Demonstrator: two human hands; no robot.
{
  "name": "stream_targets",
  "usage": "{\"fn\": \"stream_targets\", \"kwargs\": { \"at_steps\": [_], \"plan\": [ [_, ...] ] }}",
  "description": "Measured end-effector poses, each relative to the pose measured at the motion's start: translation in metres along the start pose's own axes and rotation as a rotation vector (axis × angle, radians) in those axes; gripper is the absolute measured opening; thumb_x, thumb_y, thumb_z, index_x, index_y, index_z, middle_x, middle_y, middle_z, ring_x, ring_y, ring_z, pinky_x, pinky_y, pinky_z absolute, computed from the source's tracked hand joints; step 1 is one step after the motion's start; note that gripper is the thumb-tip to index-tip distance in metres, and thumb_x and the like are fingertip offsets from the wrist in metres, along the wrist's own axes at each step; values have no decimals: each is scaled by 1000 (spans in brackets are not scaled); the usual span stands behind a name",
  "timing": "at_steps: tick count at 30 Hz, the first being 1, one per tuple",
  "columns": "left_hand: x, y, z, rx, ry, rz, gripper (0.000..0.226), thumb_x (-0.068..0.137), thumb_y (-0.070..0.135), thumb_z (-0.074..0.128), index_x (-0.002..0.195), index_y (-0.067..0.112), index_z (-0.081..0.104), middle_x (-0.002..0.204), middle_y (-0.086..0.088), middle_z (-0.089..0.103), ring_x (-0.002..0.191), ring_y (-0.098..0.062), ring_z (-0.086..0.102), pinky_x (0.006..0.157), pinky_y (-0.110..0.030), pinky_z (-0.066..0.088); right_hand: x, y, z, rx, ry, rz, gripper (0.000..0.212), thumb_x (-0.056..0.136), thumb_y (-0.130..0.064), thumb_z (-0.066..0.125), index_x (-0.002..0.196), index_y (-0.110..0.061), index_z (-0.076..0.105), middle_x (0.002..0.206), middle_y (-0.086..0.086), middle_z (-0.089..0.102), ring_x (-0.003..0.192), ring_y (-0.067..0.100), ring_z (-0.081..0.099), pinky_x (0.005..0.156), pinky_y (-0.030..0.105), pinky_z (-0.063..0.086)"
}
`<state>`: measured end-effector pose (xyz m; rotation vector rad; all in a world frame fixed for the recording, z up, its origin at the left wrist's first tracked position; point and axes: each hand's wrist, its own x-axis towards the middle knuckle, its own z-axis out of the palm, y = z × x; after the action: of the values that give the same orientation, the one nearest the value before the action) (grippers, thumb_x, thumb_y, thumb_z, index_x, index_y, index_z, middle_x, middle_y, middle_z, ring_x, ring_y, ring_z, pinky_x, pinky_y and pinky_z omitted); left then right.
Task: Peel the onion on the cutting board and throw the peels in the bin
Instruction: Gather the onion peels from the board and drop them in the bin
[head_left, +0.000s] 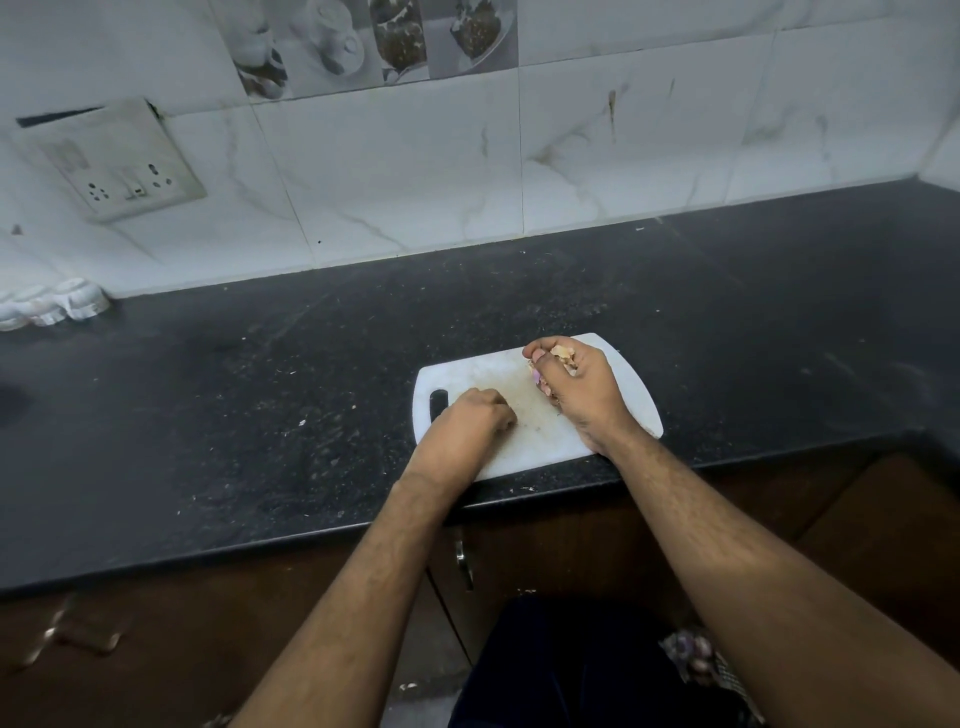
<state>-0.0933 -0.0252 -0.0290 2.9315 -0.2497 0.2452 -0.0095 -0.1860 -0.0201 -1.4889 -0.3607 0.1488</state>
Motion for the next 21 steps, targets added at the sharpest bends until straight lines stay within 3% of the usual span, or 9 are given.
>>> {"fn": "stream_targets", "kwargs": {
  "at_steps": [6,9,12,14,17,21],
  "plan": [
    [20,3,-5,-74,11,-173,24,98,9,57,106,15,79,109,-3,73,101,-23,68,97,-45,53,-2,-2,3,-42,-43,-18,17,101,-11,57,100,-9,74,66,1,61,56,11,48,51,19,40],
    [18,3,-6,-238,67,-266,21,96,7,63,105,12,81,106,-2,80,99,-20,70,97,-37,54,-2,-3,4,-58,-50,-12,17,101,-11,56,100,-10,74,66,1,61,56,10,49,51,19,40],
    [-1,1,-9,-588,232,-443,9,91,8,77,96,12,83,96,1,82,86,-9,71,88,-26,59,-3,-4,4,-77,4,-20,18,101,-12,56,98,-13,74,67,0,63,55,8,51,51,19,40],
    [-20,-3,-12,-889,347,-559,10,87,4,83,88,14,84,89,1,82,81,-8,74,83,-29,63,-5,-5,10,-96,69,-33,18,100,-12,57,96,-15,75,67,-1,65,56,7,54,52,20,41],
    [-48,-6,-18,-1239,489,-632,11,85,-2,83,89,8,83,89,-9,82,87,-14,75,87,-31,62,-18,-10,33,-22,157,-25,17,98,-12,60,94,-16,76,70,1,67,61,10,56,53,23,44],
    [-87,3,-29,-1746,660,-681,10,90,-8,73,96,-2,77,84,-11,79,78,-14,75,76,-21,61,-52,-22,78,213,149,47,17,98,-10,59,95,-10,75,65,-3,61,57,8,49,48,21,36]
  ]
}}
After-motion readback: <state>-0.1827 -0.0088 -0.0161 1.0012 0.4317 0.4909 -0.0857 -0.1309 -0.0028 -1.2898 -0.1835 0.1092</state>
